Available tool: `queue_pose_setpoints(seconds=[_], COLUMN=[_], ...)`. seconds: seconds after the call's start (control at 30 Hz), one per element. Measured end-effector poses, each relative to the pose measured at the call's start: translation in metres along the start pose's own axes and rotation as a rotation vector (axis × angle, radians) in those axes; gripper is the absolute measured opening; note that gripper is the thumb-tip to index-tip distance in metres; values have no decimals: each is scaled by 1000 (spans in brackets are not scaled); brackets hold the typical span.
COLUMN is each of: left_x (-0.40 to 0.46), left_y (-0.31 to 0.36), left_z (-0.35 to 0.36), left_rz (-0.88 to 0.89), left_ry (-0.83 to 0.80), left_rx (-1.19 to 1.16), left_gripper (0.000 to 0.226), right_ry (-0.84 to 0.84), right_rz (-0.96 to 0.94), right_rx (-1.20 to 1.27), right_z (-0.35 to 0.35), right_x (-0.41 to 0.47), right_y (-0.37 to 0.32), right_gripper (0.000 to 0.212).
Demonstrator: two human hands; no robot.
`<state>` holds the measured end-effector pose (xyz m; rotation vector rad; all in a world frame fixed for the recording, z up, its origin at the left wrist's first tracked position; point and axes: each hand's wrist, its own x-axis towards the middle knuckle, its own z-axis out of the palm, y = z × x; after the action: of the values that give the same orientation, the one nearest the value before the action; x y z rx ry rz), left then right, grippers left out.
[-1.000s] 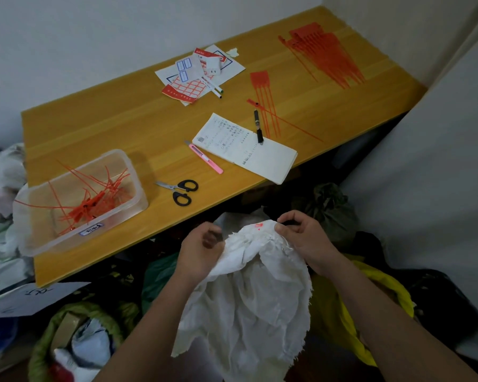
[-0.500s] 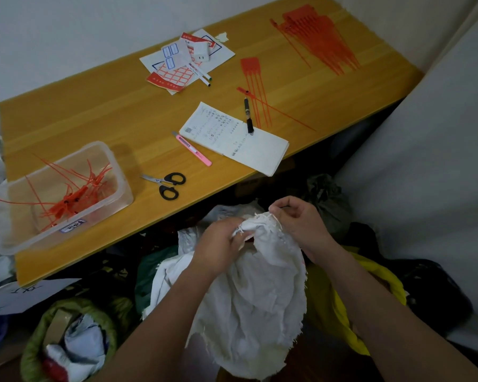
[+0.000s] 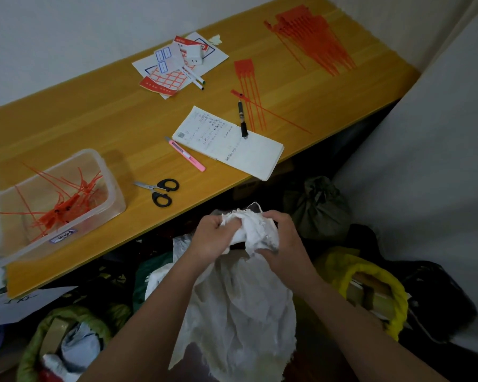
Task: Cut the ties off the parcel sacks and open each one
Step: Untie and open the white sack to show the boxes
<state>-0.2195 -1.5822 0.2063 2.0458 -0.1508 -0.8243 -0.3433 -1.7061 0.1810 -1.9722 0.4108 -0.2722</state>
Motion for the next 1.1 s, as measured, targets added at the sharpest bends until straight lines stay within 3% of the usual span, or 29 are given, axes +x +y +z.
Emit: queue_pose_setpoints(seconds=[0.2,0.3,0.33,0.4,0.47,0.53,0.63,0.73,0.83,0.9,1.0,1.1], left_x=[5,-2,-6,-14,-18,-20,-16,-10,-6,-6,-3,0], left_y=[-23,-28,-30,-29,-25,-24,-25,-25,-23,-21,-14,-4], left_z=[-12,-7,-4,0,2,7,17,25,27,27,28,31], left_rz=[-114,-96,0,406,817,964,952,935,740,588,368,186], left_ry=[7,29,102,232,175,94,152,156,93,45,-2,-133], left_rx=[182,463,660,917,903,891,962,908,825,717,487,288], left_gripper=[36,44,53,58,53,50,48,30,14,5,26,34], right_ry=[-275,-340,-331,-288,-255,-226,-199,-203,-165,-6,95,34], right_rz=[211,271,292,324,347,376,379,365,333,221,-12,-24], right_rx=[101,86,86,104,161,258,337,318,155,9,-234,-312], right_z=[-40,-45,-46,-46,-47,-46,-44,-42,-36,-29,-17,-9], right_x=[20,26,27,28,29,28,28,25,15,4,-8,-14], right_y=[3,7,8,11,14,14,15,18,19,15,14,20], right_gripper=[42,27,22,17,14,11,12,15,45,66,72,60])
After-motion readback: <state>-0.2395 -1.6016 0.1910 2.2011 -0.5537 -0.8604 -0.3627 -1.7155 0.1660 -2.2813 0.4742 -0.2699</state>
